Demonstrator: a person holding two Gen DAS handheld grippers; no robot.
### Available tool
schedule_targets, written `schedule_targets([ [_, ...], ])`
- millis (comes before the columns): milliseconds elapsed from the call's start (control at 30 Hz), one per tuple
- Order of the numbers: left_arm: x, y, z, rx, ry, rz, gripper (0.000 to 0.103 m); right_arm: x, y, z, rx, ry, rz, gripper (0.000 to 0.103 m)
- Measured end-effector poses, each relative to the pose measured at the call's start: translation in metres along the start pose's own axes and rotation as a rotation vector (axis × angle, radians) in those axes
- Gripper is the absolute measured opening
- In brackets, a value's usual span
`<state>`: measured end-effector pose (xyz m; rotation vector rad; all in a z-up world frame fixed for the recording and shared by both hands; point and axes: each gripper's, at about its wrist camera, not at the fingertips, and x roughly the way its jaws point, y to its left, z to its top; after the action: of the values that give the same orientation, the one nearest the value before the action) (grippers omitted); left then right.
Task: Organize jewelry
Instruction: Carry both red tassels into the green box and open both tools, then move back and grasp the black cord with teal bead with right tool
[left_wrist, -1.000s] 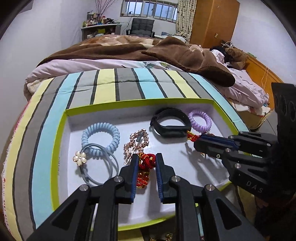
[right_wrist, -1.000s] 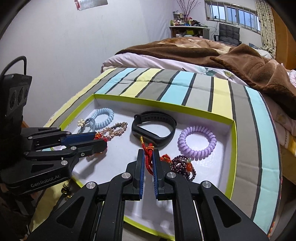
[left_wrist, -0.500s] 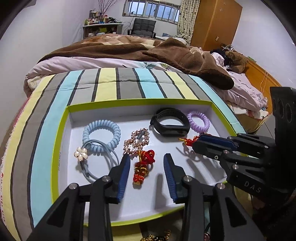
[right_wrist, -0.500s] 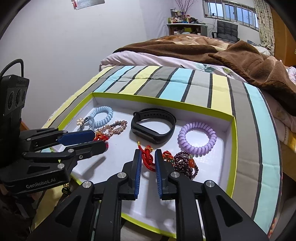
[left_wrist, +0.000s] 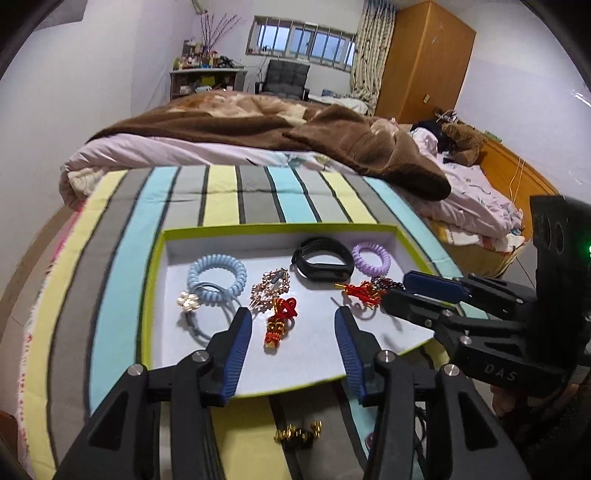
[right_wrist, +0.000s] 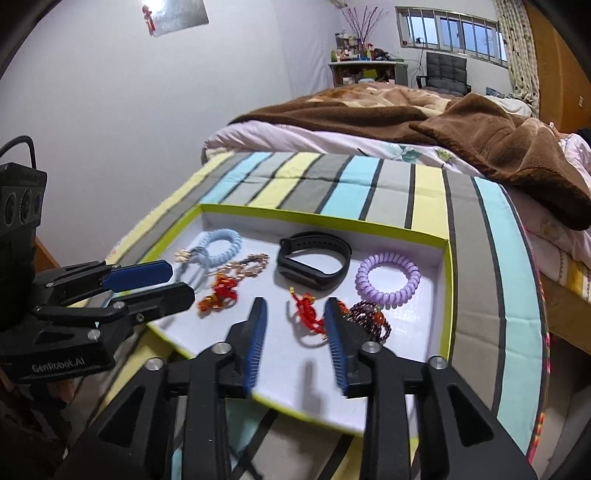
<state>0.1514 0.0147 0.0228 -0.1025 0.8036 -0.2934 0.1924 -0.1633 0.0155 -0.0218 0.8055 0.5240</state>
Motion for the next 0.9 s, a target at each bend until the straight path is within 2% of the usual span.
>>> schedule_targets([
  [133,-0.020,0.005,-0.008,-0.023,-0.035,0.017,0.052,-0.024,0.011,-0.012,0.008,-0.034,0.016,0.040],
  [300,-0.037,0.015,-0.027,-0.062,-0.050,0.040,0.053,-0.038,0.030,-0.034,-0.008,-0.022,0.020,0.040],
  [633,-0.060,0.033,-0.064,-0.136,-0.054,0.092,0.053,-0.031,0.056,-0.079,0.021,0.039,0.059,0.040],
  [800,-0.068,0.039,-0.079,-0.154,-0.053,0.105,0.053,-0.021,0.066,-0.083,0.017,0.058,0.030,0.040],
  [900,-0.069,0.042,-0.085,-0.163,-0.048,0.109,0.053,-0.011,0.077,-0.087,-0.021,0.085,-0.029,0.040],
])
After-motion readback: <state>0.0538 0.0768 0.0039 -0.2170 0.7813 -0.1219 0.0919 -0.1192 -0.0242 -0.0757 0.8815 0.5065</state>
